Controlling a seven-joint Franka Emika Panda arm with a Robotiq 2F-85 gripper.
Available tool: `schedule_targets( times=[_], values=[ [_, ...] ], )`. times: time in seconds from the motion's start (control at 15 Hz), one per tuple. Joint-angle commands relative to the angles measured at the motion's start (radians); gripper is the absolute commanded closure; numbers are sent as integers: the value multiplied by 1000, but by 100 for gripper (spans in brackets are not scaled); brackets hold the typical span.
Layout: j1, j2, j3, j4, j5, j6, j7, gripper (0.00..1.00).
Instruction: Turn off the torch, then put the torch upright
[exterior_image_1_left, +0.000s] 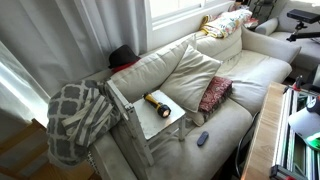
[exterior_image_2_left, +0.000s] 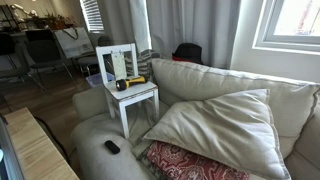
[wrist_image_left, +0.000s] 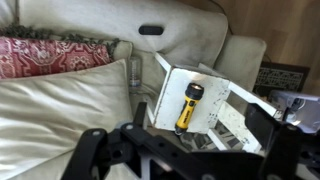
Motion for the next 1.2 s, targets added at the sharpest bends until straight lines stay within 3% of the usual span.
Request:
schedule_targets(
  times=[0.0,0.4,0.47,0.67,0.87,1.07,1.13],
  values=[
    [100,150,64,-9,84,132,-100,0],
    [189,465,199,45,79,344,-171,0],
    [164,366,195,3,68,312,-116,0],
    [175,467,221,34,67,346,-141,0],
    [173,474,219,51,67,346,-151,0],
    [176,534,222,41,122,468,-176,0],
    [177,561,230,28,111,567,-143,0]
  ],
)
